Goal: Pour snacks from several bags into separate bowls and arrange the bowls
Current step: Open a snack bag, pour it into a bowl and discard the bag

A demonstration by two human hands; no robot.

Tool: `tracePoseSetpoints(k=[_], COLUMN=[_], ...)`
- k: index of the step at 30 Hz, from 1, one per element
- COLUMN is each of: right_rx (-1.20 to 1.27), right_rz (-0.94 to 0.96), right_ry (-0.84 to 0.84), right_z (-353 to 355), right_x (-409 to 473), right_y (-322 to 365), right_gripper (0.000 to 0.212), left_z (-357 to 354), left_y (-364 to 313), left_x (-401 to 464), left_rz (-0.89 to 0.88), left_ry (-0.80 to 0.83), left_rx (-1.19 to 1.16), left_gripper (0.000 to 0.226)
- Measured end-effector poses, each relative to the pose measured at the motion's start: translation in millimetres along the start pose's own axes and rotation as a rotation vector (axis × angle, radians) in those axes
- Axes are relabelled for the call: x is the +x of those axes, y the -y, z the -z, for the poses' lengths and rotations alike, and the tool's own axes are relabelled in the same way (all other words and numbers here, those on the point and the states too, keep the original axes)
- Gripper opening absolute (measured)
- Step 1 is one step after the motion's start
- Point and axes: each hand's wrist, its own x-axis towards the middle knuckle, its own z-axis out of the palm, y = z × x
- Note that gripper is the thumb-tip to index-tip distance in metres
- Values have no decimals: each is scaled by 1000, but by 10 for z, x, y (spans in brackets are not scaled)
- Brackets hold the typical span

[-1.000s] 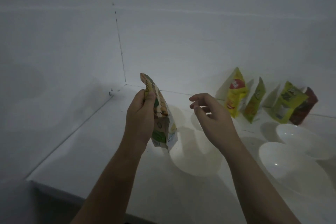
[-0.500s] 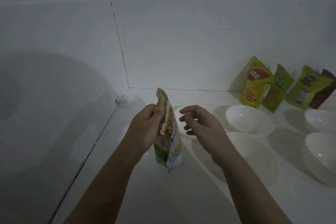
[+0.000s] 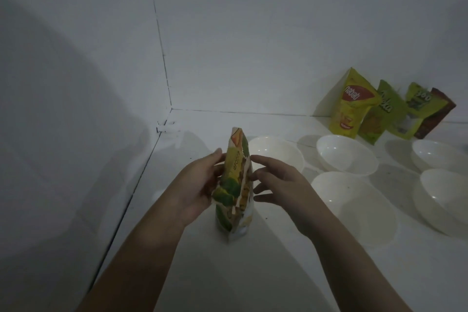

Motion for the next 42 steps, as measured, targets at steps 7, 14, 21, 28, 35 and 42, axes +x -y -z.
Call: tracePoseSetpoints(k=[7,14,21,28,35,42], right_rx=[28,103,221,125,56,-71], right_rz=[19,26,1,39,75,158], right_ry=[54,104,146,144,186,223], right_z=[-70,-189,-220,-179,-161,-117], right_x=[-107,-94,-94,-132,-198,-255], right_y=[76,151,180,244,314,363], right_gripper=[28,29,38,37,33,34], left_z=[29,33,-10,-25,-52,-64], left_y=[46,-53,-65,-74,-110,-179], left_x=[33,-30,-54,-42,-97,-179], left_rz=[-215,-378,-325,-299,-300,-447], left_ry=[30,-29,33,19,13,-51], left_rx=[149,415,443,478,467,770], left_gripper=[23,25,30,26,37,30])
